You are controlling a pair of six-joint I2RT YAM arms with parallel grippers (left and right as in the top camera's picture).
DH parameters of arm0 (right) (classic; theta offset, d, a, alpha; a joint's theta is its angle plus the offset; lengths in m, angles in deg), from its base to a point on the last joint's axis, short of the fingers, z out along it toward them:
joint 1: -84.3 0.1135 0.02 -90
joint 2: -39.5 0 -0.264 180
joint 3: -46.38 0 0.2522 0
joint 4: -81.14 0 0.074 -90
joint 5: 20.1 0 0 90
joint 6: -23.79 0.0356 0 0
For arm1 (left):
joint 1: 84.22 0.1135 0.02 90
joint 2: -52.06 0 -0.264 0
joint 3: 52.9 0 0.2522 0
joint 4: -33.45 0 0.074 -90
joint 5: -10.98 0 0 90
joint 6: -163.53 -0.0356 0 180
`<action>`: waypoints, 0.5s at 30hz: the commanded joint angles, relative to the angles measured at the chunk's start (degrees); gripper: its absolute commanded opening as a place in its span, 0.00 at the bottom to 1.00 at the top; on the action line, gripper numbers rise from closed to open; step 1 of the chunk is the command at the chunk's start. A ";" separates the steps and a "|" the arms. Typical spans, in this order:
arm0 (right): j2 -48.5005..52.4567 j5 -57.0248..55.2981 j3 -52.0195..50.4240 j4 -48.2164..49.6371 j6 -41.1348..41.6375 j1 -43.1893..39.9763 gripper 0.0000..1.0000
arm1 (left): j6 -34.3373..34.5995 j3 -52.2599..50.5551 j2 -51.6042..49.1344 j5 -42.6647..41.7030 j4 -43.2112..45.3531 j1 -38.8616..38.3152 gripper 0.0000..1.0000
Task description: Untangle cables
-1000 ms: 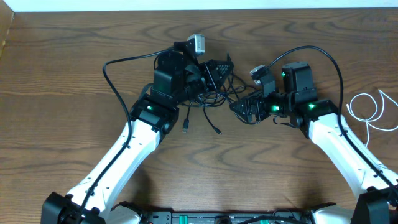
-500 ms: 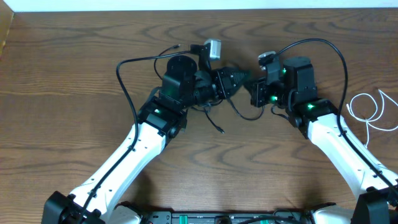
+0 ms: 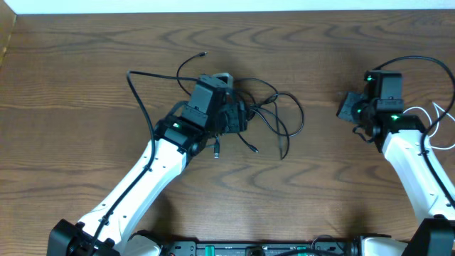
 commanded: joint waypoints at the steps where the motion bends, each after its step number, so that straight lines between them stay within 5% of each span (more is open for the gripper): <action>1: -1.07 16.28 0.33 1.36 -4.70 0.55 0.18 | -2.97 0.35 0.20 6.01 -1.77 2.29 0.64; 6: -1.07 20.46 0.31 2.75 -7.96 4.48 0.42 | -2.97 0.35 -1.57 7.63 -2.84 6.99 0.68; 15: -1.07 15.08 0.31 -0.07 -8.00 6.93 0.45 | -3.74 0.35 -14.12 -2.54 6.16 10.47 0.69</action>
